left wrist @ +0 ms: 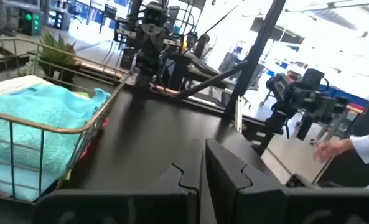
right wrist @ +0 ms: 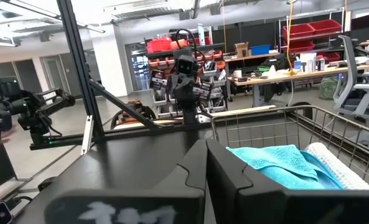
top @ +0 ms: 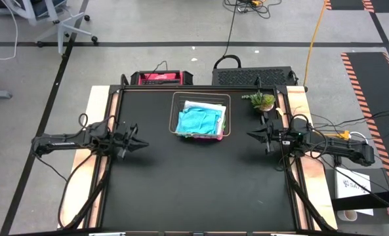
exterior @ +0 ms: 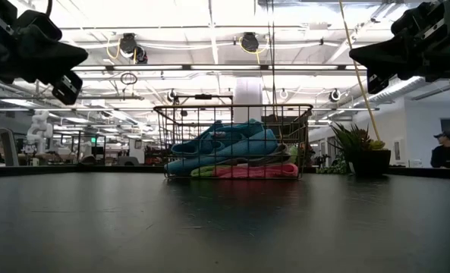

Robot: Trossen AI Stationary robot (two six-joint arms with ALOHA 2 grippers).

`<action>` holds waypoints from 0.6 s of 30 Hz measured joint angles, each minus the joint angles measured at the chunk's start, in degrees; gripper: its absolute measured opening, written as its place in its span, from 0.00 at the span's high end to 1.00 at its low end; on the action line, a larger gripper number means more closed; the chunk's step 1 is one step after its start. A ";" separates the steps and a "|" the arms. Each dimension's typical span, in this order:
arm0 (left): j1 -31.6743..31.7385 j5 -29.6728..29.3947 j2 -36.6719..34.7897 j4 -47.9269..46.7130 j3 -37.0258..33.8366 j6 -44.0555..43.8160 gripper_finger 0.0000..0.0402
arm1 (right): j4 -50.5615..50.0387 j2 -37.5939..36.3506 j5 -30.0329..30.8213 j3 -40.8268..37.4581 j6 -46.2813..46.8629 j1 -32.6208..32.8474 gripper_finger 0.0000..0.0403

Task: Fold microfiber towels
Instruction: Return to Home Position

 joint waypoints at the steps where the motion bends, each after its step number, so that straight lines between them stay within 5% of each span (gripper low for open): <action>1: -0.01 -0.04 0.00 0.28 0.00 -0.06 0.95 | 0.00 0.00 0.00 0.00 0.00 0.00 1.00; 18: -0.06 -1.07 0.00 0.63 0.00 0.14 0.95 | 0.00 0.00 -0.04 0.00 0.00 0.01 1.00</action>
